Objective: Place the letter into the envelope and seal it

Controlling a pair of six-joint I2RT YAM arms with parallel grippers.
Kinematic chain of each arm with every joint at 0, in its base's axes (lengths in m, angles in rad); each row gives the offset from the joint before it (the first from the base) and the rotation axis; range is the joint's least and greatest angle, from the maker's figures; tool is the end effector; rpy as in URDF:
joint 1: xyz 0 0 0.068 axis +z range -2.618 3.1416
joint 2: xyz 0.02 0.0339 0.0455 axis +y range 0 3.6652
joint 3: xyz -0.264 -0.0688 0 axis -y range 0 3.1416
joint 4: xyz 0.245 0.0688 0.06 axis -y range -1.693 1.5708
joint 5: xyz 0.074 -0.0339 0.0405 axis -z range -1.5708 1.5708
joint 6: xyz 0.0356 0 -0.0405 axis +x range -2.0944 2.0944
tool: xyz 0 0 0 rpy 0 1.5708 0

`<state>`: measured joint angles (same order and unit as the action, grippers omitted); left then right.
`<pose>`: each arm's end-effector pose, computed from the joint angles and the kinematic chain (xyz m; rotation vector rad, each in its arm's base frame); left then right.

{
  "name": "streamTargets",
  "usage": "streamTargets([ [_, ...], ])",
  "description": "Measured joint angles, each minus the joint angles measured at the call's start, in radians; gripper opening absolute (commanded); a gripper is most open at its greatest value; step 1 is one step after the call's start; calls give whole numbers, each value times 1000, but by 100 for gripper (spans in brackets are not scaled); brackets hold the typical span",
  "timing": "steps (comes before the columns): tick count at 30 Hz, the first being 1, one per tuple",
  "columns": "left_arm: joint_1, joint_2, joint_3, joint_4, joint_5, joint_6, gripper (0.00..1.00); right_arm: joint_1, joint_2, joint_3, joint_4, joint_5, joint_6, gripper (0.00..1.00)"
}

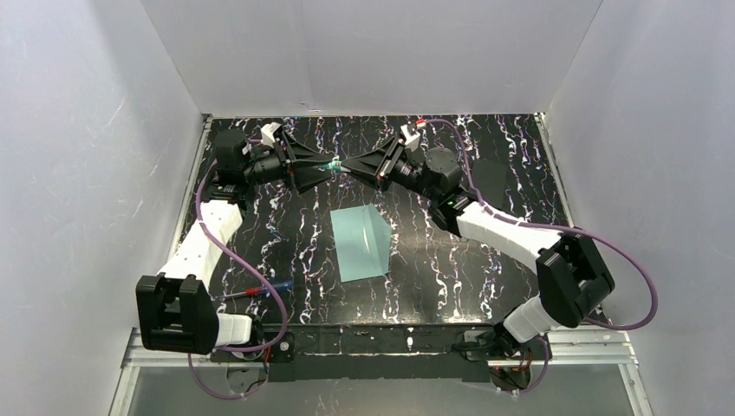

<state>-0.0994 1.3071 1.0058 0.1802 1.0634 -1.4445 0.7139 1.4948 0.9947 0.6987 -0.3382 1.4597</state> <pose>0.2890 -0.0601 0.3419 -0.4006 2.0578 -1.9323 0.2562 0.2376 0.3331 0.2877 1.7033 1.9625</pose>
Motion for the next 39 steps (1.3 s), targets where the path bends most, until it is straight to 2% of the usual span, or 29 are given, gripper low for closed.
streamTargets([
  [6,4,0,0,0,19,7,22,0,33,16,-22,-27,-19,1],
  [9,4,6,0,0,26,6,0,0,43,25,-31,-36,-23,1],
  [25,4,34,22,5,36,59,0,-35,45,26,-24,-97,-50,1],
  [35,-10,38,22,-4,50,72,0,-58,3,-60,51,-121,-39,1],
  [39,75,45,25,-1,-2,77,0,-167,-51,-130,92,-103,-22,1],
])
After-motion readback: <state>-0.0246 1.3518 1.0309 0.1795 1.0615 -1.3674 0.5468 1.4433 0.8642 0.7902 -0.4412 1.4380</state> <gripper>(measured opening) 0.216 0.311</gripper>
